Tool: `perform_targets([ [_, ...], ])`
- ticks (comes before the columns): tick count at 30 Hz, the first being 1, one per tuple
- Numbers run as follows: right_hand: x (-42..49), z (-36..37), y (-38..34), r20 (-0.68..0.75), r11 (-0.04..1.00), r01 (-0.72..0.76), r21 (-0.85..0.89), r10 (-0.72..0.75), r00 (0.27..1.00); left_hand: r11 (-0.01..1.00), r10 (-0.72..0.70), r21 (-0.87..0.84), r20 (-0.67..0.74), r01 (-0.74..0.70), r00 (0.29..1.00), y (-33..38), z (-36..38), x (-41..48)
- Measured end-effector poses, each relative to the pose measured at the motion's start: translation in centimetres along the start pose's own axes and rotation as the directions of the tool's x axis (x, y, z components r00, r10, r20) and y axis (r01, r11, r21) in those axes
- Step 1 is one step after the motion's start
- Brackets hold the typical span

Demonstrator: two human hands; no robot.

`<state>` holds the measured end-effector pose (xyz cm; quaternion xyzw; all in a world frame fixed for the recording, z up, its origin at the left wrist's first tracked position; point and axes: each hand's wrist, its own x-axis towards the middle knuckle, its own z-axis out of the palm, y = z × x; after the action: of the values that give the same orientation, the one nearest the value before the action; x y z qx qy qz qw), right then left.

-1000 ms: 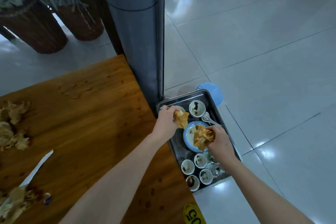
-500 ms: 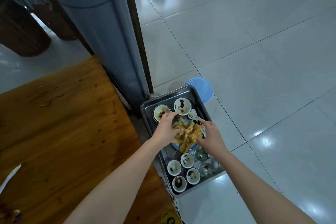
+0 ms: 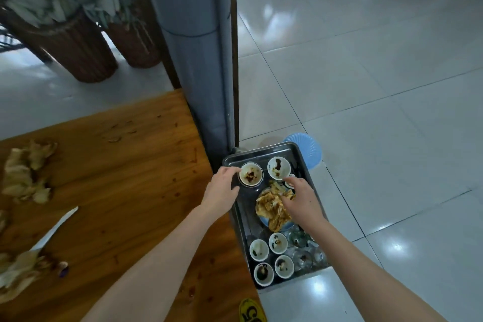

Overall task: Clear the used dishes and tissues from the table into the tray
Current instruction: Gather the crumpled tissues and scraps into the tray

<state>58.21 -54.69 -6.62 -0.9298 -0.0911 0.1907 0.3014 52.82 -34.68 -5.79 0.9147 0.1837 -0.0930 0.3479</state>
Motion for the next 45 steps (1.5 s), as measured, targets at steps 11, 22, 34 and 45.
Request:
perform_targets([
  [11,-1.6,3.3,-9.5,0.127,0.965,0.259,-0.027,-0.254,0.959,0.988,-0.150,-0.009,-0.199,0.151,0.968,-6.8,-6.4,-7.4],
  [22,-5.5,10.1,-18.4,0.293,0.870,0.490,-0.052,-0.456,0.841,0.922,-0.374,-0.049,-0.370,0.384,0.850,-14.3,-10.7,-16.5],
  [34,-11.7,20.4,-26.2,0.425,0.796,0.594,-0.112,-0.502,0.753,0.815,-0.561,-0.122,-0.413,0.567,0.717,-25.1,-13.8,-27.2],
  [45,-15.2,30.0,-32.6,0.536,0.782,0.614,-0.108,-0.474,0.698,0.820,-0.570,-0.222,-0.402,0.527,0.717,-33.9,-17.4,-32.1],
])
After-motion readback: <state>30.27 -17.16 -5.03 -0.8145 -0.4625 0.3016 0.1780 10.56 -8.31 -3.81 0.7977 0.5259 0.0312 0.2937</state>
